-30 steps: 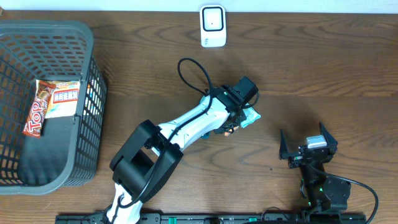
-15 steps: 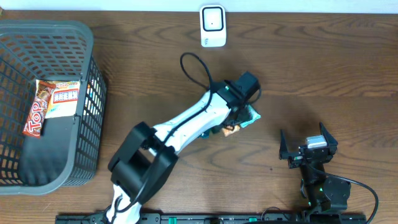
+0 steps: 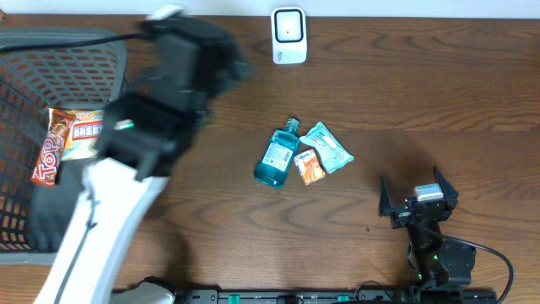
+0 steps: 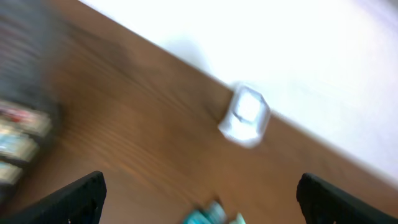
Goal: Scan the item barcode
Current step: 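Carry the orange tissue pack beside the bottle and release, then reach the left gripper into the basket and grasp the yellow snack bag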
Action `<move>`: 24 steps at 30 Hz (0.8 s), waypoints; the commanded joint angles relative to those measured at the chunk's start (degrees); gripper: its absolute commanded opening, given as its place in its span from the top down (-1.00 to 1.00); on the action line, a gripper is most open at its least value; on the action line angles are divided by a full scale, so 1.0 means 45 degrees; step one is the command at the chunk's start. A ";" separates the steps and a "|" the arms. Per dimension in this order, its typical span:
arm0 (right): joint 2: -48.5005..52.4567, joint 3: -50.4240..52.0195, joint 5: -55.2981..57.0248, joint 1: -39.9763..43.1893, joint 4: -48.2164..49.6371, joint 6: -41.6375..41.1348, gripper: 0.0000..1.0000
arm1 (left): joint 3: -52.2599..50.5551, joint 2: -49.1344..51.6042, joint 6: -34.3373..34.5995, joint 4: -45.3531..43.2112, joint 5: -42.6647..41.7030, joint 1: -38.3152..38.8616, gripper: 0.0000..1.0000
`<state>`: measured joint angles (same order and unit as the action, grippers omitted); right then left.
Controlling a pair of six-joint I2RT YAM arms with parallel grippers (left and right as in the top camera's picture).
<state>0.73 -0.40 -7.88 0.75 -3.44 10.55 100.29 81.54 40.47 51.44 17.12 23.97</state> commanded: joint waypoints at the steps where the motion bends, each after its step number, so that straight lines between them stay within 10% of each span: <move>1: -0.0019 0.0019 0.0010 -0.0010 -0.0049 -0.0189 -0.98 | 0.0024 -0.1020 -0.0418 0.0525 0.1122 -0.2346 -0.96; 12: -0.0019 0.0019 0.0010 -0.0010 -0.0049 -0.0189 -0.98 | -0.0709 -0.0709 0.4653 0.4328 0.1088 -0.8626 -0.96; 24: -0.0019 0.0019 0.0010 -0.0010 -0.0049 -0.0189 -0.99 | -0.1520 0.3483 0.3254 0.3410 -0.2395 -1.0715 -0.96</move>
<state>0.73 -0.40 -7.88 0.75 -3.44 10.55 94.11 91.98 57.58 67.16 11.73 -24.08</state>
